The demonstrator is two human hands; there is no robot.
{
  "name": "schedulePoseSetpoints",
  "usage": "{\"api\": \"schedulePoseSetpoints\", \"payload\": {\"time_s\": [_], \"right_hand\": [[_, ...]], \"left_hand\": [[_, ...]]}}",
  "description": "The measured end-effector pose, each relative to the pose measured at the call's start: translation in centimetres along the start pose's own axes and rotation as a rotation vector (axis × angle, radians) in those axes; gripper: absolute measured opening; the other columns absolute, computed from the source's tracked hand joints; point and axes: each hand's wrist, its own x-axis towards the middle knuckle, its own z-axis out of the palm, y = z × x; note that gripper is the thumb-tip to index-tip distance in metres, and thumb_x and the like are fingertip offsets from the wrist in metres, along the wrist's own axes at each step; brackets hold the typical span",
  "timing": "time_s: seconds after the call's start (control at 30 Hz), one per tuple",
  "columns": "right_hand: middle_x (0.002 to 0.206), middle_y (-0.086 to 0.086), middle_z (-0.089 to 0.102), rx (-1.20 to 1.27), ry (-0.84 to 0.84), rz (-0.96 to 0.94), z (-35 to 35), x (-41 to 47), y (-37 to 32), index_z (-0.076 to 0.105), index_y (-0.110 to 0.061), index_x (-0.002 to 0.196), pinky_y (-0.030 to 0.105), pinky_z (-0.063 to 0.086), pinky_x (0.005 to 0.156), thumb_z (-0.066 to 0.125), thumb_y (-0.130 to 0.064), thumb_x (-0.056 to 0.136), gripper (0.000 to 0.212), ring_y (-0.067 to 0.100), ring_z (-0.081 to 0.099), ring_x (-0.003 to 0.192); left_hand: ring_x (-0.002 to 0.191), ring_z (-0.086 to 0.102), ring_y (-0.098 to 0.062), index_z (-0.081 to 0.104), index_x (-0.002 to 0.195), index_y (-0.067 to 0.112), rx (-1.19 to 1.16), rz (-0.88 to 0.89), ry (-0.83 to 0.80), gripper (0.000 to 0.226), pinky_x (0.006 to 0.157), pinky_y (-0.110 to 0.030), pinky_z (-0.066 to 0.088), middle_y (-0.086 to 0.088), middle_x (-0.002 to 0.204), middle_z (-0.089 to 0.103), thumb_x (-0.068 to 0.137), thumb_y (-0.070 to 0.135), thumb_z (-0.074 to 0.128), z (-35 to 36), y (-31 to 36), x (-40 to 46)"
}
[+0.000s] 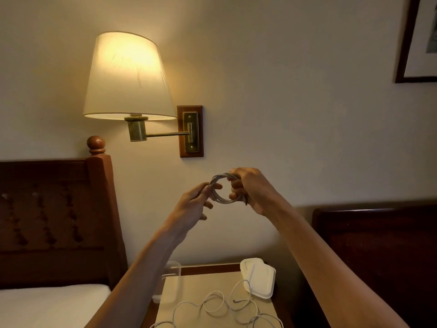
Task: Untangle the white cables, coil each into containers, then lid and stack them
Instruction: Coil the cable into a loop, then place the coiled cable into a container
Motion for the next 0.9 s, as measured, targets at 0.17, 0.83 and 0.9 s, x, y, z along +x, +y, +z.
{"api": "schedulePoseSetpoints", "payload": {"time_s": [0.17,0.83,0.9], "right_hand": [[0.065,0.001,0.049,0.255,-0.223,0.077,-1.2,-0.8,0.9,0.058,-0.002,0.098,0.034,0.047,0.078,0.030,-0.011,0.102,0.030,0.011,0.046,0.057],[0.082,0.004,0.073,-0.541,-0.099,-0.090,6.3,-16.7,27.2,0.072,-0.009,0.095,0.028,0.054,0.069,0.059,-0.016,0.094,0.015,0.014,0.069,0.074],[0.090,0.007,0.071,-0.812,-0.242,-0.227,7.6,-18.5,30.3,0.067,-0.011,0.099,0.032,0.053,0.069,0.051,-0.021,0.093,0.020,0.022,0.067,0.081]], "left_hand": [[0.087,0.048,-0.018,0.068,0.102,0.016,-0.527,-0.187,-0.113,0.021,0.070,-0.033,0.034,0.001,0.097,0.064,0.095,0.029,0.053,-1.3,-0.9,-0.3],[0.088,0.067,-0.015,0.074,0.098,0.016,0.450,-0.425,0.358,0.015,0.067,-0.018,0.045,0.002,0.095,0.072,0.093,0.018,0.060,0.3,-26.2,-17.5],[0.091,0.067,-0.016,0.073,0.101,0.014,0.522,-0.426,0.336,0.017,0.076,-0.026,0.049,0.000,0.101,0.073,0.093,0.016,0.059,0.7,-28.1,-19.6]]}}
